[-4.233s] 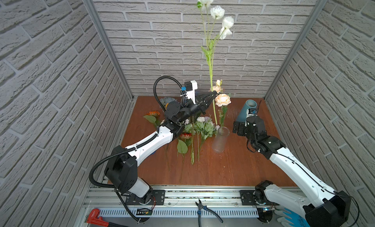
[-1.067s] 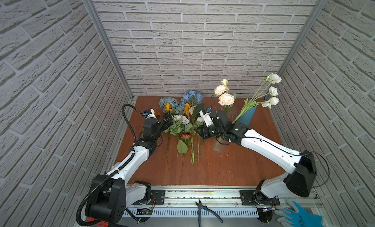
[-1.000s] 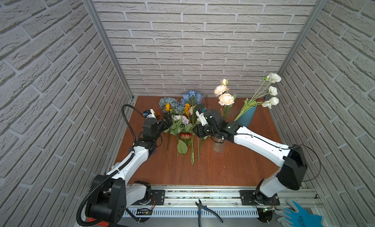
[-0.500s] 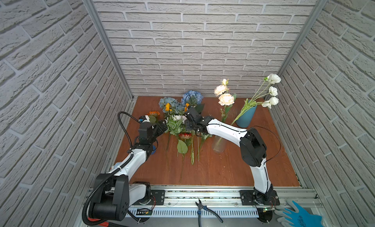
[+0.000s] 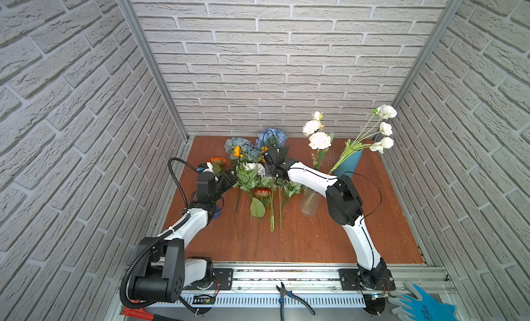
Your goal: Arrange the flowers into the vase
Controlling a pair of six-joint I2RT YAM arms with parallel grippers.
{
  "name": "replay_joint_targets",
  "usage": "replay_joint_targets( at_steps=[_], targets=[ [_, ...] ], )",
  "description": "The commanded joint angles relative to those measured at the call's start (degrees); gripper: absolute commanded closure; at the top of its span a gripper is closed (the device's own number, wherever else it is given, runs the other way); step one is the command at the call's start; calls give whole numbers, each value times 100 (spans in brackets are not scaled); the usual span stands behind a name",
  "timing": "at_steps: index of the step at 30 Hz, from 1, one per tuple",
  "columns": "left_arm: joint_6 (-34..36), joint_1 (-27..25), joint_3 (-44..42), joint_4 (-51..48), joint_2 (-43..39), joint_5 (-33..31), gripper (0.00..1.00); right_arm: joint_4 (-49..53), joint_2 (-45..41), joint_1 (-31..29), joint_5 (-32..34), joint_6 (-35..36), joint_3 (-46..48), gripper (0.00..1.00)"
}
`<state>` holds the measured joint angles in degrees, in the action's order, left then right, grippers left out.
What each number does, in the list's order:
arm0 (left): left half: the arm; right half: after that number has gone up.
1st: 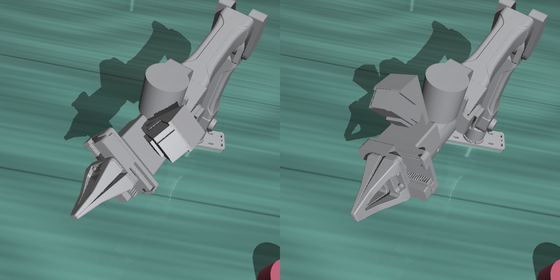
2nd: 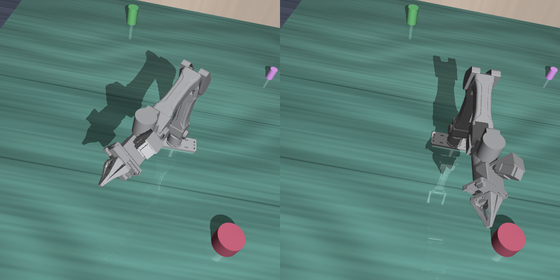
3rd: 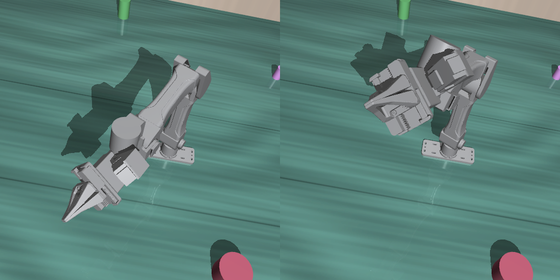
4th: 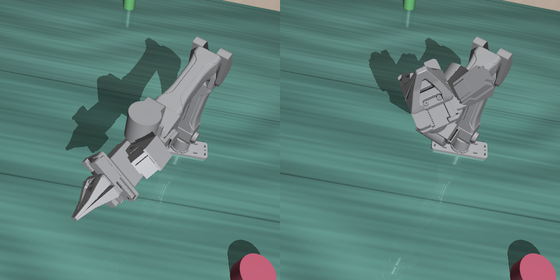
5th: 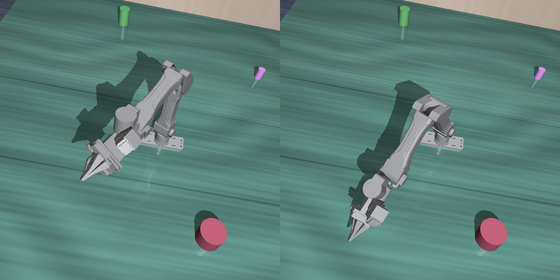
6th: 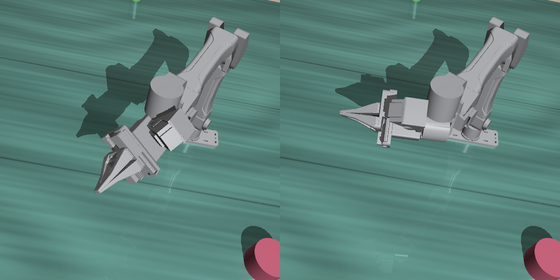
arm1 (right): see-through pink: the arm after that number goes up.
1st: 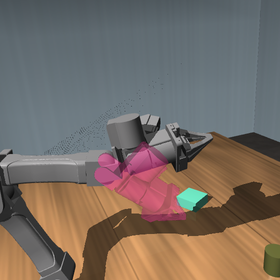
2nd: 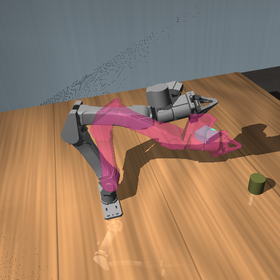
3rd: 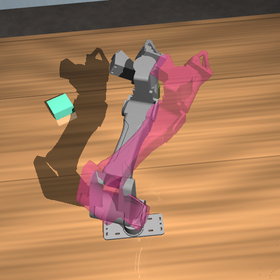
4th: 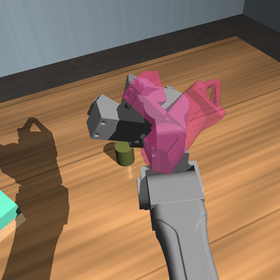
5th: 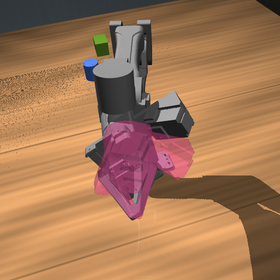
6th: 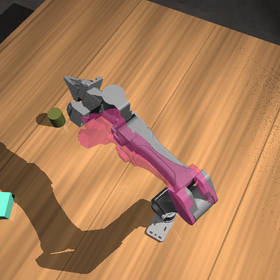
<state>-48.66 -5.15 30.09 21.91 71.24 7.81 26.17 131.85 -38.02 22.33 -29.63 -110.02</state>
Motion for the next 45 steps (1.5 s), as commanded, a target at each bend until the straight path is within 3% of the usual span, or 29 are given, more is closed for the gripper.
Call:
replay_joint_targets(
  at_steps=[1,15,23,32,45],
  targets=[
    [50,47,14,369,51,45,2,-150,97,47,135,-27,-220,66],
    [-2,49,32,384,98,106,2,-192,498,146,-139,-81,-563,72],
    [-20,49,15,403,96,124,2,-169,364,150,-136,-52,-568,94],
    [-47,47,32,461,135,150,2,-417,-434,146,-255,219,-7,94],
    [-108,49,50,542,198,238,2,-1176,-1298,151,-1508,310,1005,94]
  ],
)
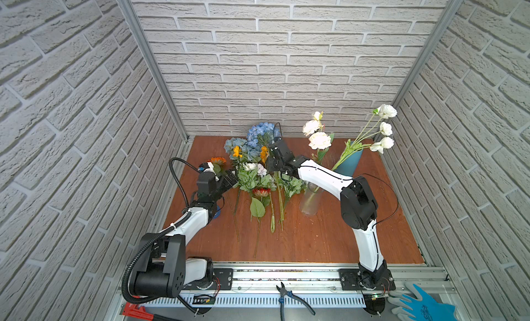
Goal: Arrange the flowers into the vase
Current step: 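Grasp a green flower stem in the pile with the right gripper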
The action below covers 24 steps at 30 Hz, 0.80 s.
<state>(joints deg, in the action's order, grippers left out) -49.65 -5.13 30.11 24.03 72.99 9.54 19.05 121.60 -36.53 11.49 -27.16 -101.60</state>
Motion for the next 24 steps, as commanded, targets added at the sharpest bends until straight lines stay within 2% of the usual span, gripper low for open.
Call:
replay_joint_targets(
  at_steps=[1,6,15,20,24],
  targets=[
    [-3,47,48,330,14,65,2,-523,-320,-9,-514,58,226,94],
    [-1,42,48,323,-39,70,2,-945,-496,-33,-1118,-36,645,94],
    [-1,45,30,301,-82,58,2,-1655,-736,-108,-1421,-176,1569,94],
    [-45,47,39,341,-6,96,2,-1466,-691,-117,-1432,-162,1582,94],
    [-45,47,39,322,-30,112,2,-1325,-791,-117,-1269,-113,1699,78]
  ],
)
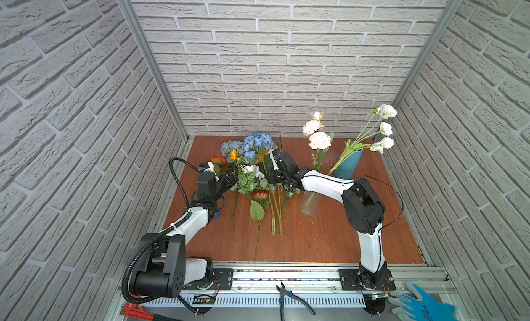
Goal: Arrange the flowers into the vase
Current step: 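Grasp a green flower stem in the pile with the right gripper, then lift the blue hydrangea stem high out of the pile with the right gripper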
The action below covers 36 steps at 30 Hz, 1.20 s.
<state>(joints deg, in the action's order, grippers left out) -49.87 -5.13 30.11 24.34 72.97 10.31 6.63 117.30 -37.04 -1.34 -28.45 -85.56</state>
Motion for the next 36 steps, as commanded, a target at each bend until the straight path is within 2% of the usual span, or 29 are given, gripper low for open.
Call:
replay_joint_targets(
  at_steps=[1,4,14,25,36],
  targets=[
    [-23,47,30,276,-37,26,2,-63,-362,-68,55,38,124,74],
    [-16,47,30,273,-51,13,2,172,-702,-67,166,132,182,66],
    [-45,46,30,308,-28,33,2,1320,-1014,-242,232,-14,342,65],
    [-49,47,21,296,-56,42,2,995,-545,-313,76,-446,375,68],
    [-38,46,21,272,-116,30,2,968,-42,-286,271,-629,192,74]
  ],
)
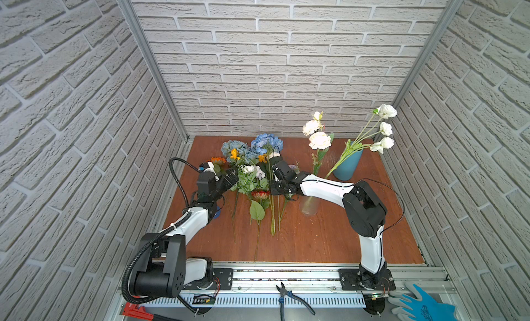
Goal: Arrange the flowers into the vase
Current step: 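Lift the blue hydrangea stem high out of the pile with the right gripper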
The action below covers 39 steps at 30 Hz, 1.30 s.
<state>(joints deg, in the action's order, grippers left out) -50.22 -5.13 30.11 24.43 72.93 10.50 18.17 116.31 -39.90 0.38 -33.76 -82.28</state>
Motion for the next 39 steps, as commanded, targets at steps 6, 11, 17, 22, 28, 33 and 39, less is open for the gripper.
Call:
replay_joint_targets(
  at_steps=[6,11,17,22,28,33,39],
  targets=[
    [4,46,30,248,-137,7,2,-183,176,28,128,-113,-312,83],
    [12,48,30,238,-138,-13,2,-149,-84,24,329,-19,-218,94],
    [-23,51,57,287,-59,13,2,-77,-659,28,431,300,-201,94],
    [-24,47,64,292,-60,13,2,-180,-1066,35,408,548,-253,94],
    [-32,47,83,277,-84,31,2,-595,-1479,26,-3,958,-349,94],
    [-23,36,83,228,-173,40,2,-659,-1782,32,-153,1292,-590,94],
    [-93,-87,92,564,-244,286,2,-1162,-2360,35,-101,1545,-217,95]
  ],
)
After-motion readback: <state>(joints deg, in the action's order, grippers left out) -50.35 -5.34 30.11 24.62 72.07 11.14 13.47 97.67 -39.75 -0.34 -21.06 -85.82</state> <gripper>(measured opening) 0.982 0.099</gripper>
